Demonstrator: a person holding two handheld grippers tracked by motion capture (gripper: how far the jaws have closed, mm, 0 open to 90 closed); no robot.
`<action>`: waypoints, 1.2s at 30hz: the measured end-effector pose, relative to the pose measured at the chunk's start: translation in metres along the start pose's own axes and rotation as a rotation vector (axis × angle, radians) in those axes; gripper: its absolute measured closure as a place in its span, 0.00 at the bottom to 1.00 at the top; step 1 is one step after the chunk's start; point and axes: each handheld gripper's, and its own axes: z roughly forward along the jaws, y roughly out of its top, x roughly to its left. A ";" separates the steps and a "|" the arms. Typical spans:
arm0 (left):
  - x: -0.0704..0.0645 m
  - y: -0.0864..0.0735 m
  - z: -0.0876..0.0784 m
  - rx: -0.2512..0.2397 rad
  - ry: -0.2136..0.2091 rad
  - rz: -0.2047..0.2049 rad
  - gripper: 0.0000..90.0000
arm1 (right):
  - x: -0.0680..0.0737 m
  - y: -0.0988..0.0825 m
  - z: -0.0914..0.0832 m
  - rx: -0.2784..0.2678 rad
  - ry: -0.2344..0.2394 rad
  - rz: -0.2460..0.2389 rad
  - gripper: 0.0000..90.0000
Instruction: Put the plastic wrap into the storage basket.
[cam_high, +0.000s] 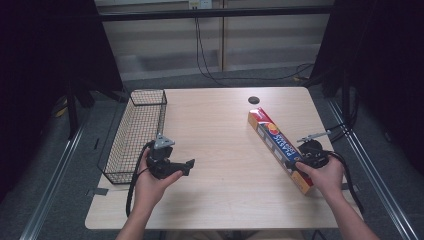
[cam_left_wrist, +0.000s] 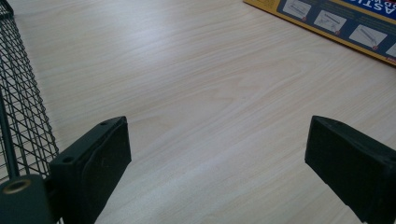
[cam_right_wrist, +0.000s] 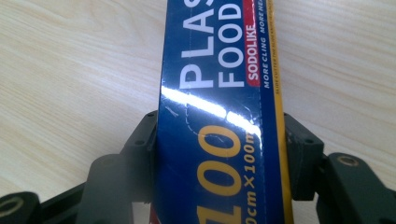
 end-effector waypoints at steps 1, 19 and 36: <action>0.000 0.000 0.000 0.003 0.001 0.003 0.08 | 0.000 0.000 0.000 -0.006 0.008 -0.010 0.46; -0.004 -0.002 0.004 0.019 -0.004 0.005 0.08 | 0.008 0.002 0.001 -0.029 0.036 -0.037 0.45; -0.003 -0.002 0.008 0.034 -0.013 0.007 0.08 | 0.003 0.019 0.017 0.012 0.046 -0.032 0.32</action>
